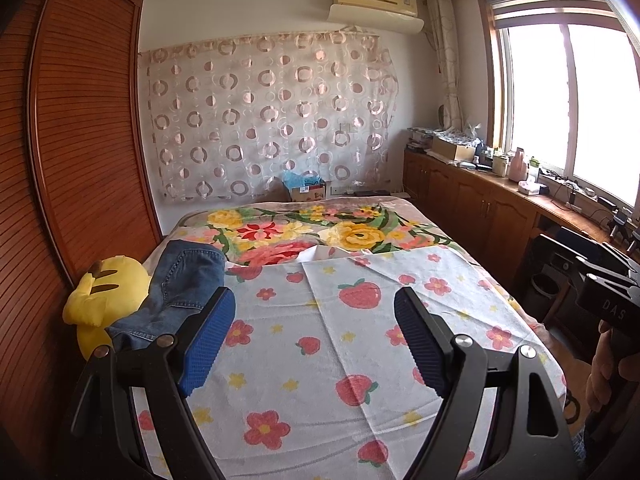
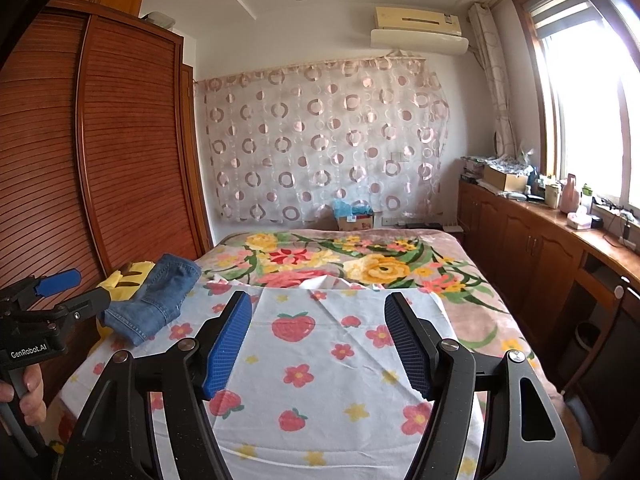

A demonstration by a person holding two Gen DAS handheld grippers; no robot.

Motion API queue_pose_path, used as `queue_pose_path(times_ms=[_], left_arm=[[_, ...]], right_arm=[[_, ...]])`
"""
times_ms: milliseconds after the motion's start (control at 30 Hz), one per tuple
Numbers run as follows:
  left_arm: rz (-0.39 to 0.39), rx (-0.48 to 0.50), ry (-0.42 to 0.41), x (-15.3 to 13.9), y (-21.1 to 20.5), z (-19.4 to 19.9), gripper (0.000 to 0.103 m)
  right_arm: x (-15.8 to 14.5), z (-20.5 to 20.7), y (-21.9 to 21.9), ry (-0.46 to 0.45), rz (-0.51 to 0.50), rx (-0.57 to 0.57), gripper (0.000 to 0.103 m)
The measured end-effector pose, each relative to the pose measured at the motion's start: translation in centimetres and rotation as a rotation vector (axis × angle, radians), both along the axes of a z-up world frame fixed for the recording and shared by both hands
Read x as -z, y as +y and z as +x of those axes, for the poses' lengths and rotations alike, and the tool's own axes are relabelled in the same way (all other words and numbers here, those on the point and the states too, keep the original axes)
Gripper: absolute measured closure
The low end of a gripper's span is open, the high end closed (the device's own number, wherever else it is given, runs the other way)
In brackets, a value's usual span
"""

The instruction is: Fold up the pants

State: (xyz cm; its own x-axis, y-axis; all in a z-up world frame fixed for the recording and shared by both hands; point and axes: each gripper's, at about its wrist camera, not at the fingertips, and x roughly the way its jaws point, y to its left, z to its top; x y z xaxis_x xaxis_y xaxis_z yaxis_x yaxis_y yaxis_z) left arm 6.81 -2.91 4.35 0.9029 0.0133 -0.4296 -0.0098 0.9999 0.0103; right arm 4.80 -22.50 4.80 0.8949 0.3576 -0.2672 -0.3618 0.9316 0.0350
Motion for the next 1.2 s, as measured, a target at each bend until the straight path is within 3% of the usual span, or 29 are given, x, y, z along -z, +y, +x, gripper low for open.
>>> queue_pose_path(times_ms=[1200], left_arm=[[0.004,-0.002,-0.001,0.09,-0.08,0.01,0.021]], right_arm=[[0.21,0.18,-0.1,-0.002,-0.001,-0.006,0.032]])
